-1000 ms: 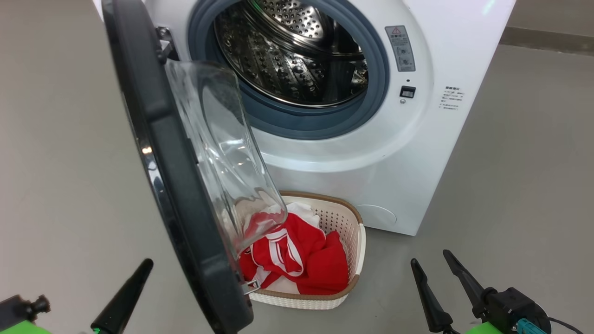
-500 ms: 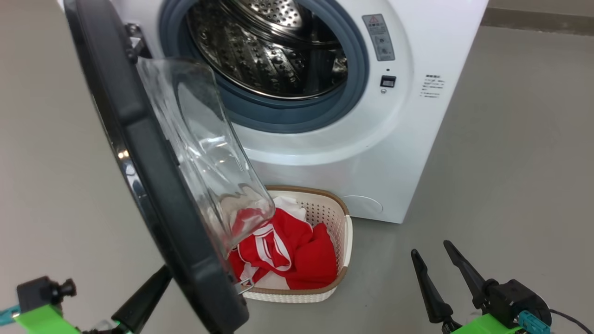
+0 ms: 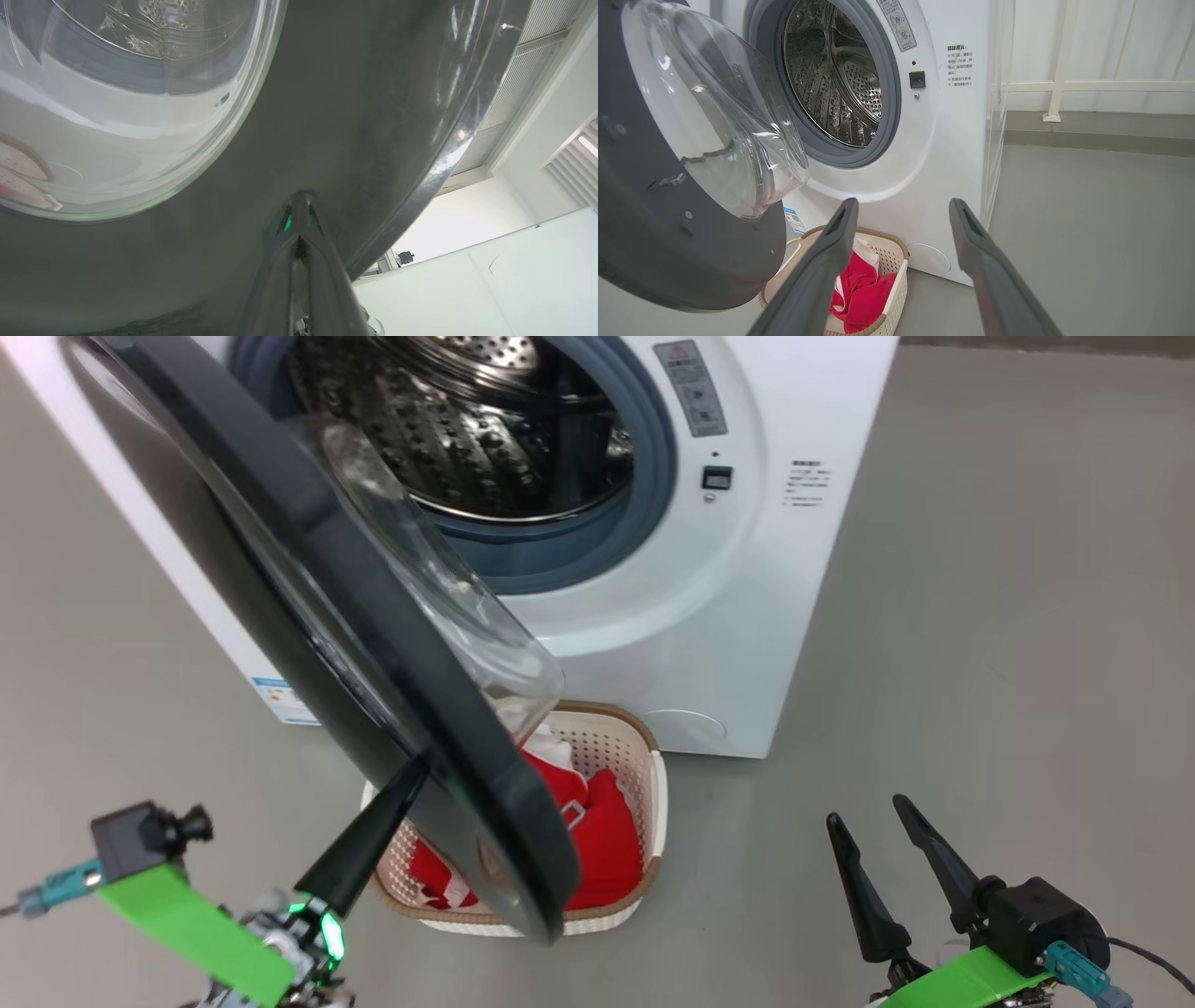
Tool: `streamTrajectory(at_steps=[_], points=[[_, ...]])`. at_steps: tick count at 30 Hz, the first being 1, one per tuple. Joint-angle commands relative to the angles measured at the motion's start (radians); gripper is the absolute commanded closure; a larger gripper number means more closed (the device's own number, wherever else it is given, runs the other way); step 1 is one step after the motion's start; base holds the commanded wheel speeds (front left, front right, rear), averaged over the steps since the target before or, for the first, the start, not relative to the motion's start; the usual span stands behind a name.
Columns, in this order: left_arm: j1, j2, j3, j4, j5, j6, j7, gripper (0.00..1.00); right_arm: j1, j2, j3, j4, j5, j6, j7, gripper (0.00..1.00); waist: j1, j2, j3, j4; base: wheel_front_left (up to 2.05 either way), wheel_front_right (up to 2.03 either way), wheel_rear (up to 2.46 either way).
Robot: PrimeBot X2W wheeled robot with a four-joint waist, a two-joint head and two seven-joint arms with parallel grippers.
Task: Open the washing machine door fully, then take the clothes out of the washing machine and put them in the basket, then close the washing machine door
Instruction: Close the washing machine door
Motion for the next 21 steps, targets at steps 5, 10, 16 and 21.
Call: streamTrajectory(at_steps=[5,10,16,21], points=[[-0.143,0.008,-0.054,0.016,0.092,-0.006,-0.142,1.0,-0.057,-0.004,0.019,-0.035,0.013,0.007,-0.006,0.0,0.0,0.0,0.045,-0.078,0.0,0.0,0.0],[-0.227,0.037,-0.112,0.067,0.105,-0.006,-0.24,1.0,-0.077,-0.004,0.019,-0.04,0.016,0.007,-0.006,0.0,0.0,0.0,0.077,-0.13,0.0,0.0,0.0],[-0.332,0.094,-0.176,0.152,0.13,-0.006,-0.368,1.0,-0.091,-0.004,0.02,-0.046,0.032,0.007,-0.006,0.0,0.0,0.0,0.102,-0.199,0.0,0.0,0.0],[-0.411,0.14,-0.224,0.227,0.15,-0.006,-0.494,1.0,-0.095,-0.004,0.019,-0.054,0.049,0.007,-0.006,0.0,0.0,0.0,0.12,-0.253,0.0,0.0,0.0]])
